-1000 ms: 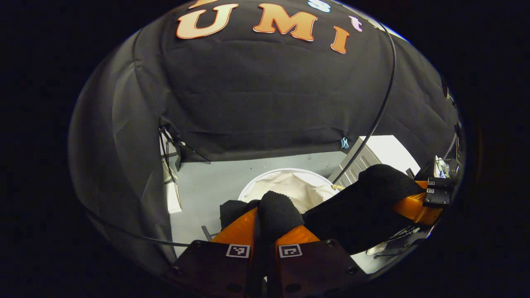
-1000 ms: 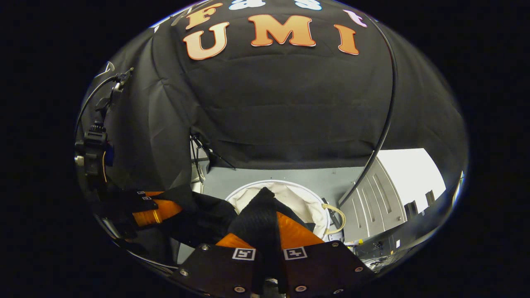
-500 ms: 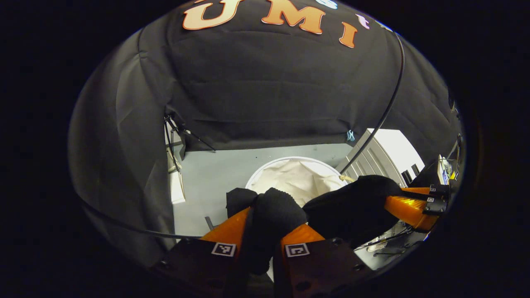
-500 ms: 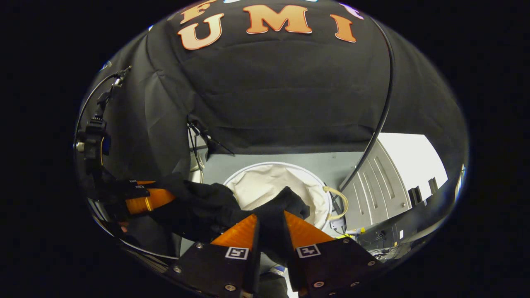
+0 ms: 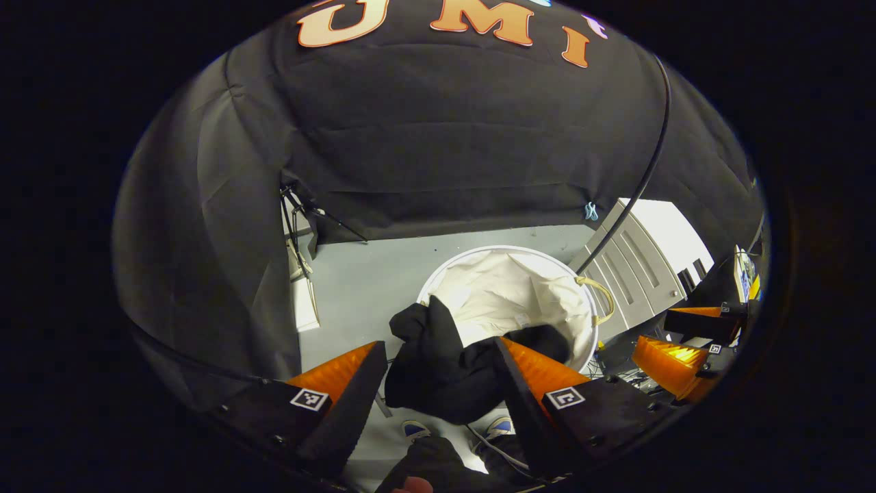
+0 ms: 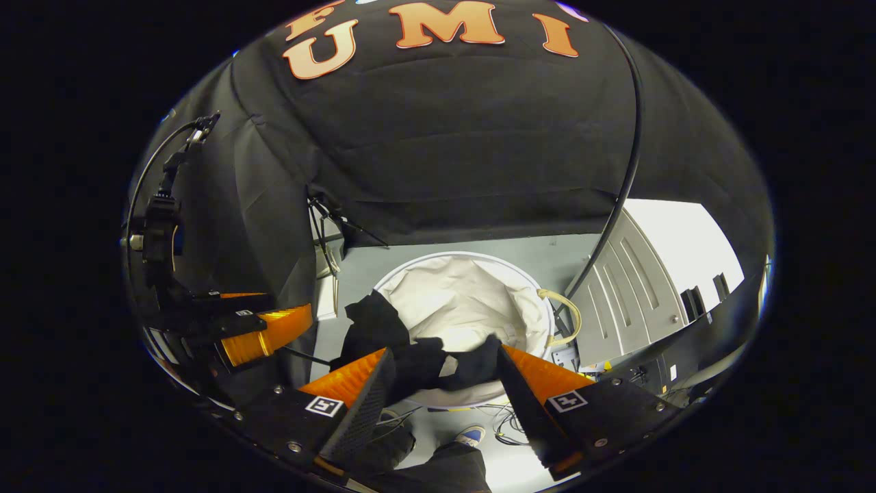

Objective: Grasp the clothes on the hanger with both hands and then place them into the laundry hamper below.

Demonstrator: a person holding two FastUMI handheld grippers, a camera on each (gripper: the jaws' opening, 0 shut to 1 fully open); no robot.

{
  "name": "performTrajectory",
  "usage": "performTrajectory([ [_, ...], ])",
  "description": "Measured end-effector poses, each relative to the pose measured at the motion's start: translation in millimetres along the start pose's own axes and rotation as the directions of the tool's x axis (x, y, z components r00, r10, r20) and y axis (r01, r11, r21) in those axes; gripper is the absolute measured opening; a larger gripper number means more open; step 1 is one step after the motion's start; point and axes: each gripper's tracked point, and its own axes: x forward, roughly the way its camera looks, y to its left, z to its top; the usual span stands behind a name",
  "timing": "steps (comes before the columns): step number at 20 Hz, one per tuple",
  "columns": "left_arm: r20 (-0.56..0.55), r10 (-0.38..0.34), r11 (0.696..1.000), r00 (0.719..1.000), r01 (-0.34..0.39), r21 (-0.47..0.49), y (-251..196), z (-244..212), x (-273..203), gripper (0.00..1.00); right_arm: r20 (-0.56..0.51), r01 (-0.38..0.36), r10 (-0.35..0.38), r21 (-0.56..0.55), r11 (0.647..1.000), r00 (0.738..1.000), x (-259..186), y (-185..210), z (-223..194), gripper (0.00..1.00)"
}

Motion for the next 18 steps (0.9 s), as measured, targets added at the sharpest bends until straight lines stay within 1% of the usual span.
performTrajectory([
  [3, 0.005, 0.005, 1.0, 1.0, -0.005, 0.012, 3, -1, -3, 0.99, -0.014, 0.018, -0.018, -0.002, 1.0, 1.0, 1, -9, -6, 0.93],
  [6, 0.012, 0.009, 1.0, 1.0, -0.009, 0.008, 4, -2, -7, 1.0, -0.029, 0.022, -0.021, 0.024, 0.999, 0.999, 0, -11, -13, 0.93],
  [8, 0.024, 0.013, 1.0, 1.0, -0.013, 0.0, 6, -1, -11, 0.98, -0.023, 0.039, -0.038, 0.027, 0.999, 0.999, -2, -17, -12, 0.93],
  [9, 0.03, 0.014, 1.0, 0.999, -0.014, -0.002, 7, 1, -14, 0.99, -0.013, 0.046, -0.046, 0.029, 0.999, 0.999, -5, -21, -9, 0.93],
  [12, 0.051, 0.021, 1.0, 0.998, -0.021, 0.0, 10, 5, -19, 0.99, 0.017, 0.056, -0.056, 0.042, 0.998, 0.998, -16, -25, 0, 0.93],
  [18, 0.148, 0.028, 1.0, 0.989, -0.026, -0.011, 12, 37, -49, 1.0, 0.108, 0.067, -0.072, 0.054, 0.996, 0.992, -47, -30, 37, 0.93],
])
